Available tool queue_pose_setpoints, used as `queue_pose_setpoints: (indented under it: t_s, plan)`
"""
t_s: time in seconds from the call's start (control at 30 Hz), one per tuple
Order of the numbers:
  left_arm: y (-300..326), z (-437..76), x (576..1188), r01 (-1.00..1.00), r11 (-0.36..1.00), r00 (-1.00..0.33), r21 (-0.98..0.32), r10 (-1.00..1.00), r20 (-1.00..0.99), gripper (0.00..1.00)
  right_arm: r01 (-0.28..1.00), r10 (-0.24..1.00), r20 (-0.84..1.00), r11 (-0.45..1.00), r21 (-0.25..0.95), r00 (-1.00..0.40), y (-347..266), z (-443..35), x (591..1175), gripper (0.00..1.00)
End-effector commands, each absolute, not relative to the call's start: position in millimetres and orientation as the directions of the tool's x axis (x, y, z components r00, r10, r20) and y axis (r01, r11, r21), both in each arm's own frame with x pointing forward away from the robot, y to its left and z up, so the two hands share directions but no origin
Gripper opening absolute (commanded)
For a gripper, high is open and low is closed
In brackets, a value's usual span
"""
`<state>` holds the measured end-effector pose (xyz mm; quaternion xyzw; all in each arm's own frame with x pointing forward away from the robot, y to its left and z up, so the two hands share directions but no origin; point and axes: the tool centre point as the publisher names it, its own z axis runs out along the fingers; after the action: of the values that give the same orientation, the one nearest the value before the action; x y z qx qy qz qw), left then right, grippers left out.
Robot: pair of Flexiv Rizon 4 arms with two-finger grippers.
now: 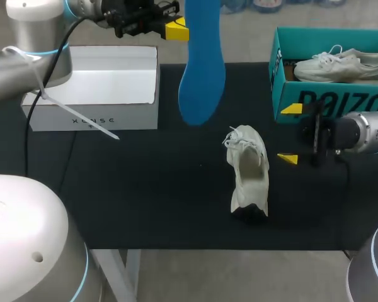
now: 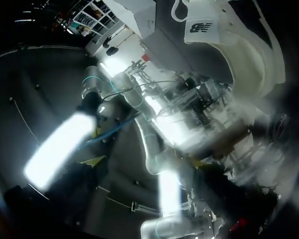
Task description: Take the shoe out of the shoebox, open the shoe tongue, remove and reinsert the insole, then place the shoe into the shoebox
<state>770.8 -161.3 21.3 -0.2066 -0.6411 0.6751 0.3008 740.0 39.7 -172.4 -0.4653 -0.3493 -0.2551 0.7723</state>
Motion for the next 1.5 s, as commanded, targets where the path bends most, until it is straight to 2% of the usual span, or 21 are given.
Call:
queue_pose_setpoints:
  t_s: [0.03,0.5,0.6,0.83,1.23,1.5]
  plan:
    - [-161.5,21.1,770.0,-0.141,0.003,-0.735,-0.99,0.669,0.107,0.0,0.777,-0.072,0.803,0.314,-0.545,0.592,37.1,-168.3,737.0,1.0]
    - [-161.5,21.1,770.0,-0.141,0.003,-0.735,-0.99,0.669,0.107,0.0,0.784,-0.051,0.808,0.286,-0.551,0.587,39.0,-172.1,738.0,1.0]
    - [-161.5,21.1,770.0,-0.141,0.003,-0.735,-0.99,0.669,0.107,0.0,0.829,-0.053,0.845,0.234,-0.508,0.533,43.6,-181.0,738.8,1.0]
    - [-161.5,21.1,770.0,-0.141,0.003,-0.735,-0.99,0.669,0.107,0.0,0.912,0.045,0.922,0.136,-0.386,0.384,60.7,-188.2,742.7,1.0]
    - [-161.5,21.1,770.0,-0.141,0.003,-0.735,-0.99,0.669,0.107,0.0,0.918,0.065,0.936,0.179,-0.353,0.347,65.4,-224.4,753.2,1.0]
    - [-161.5,21.1,770.0,-0.141,0.003,-0.735,-0.99,0.669,0.107,0.0,0.921,0.09,0.943,0.203,-0.332,0.32,76.4,-226.5,766.5,1.0]
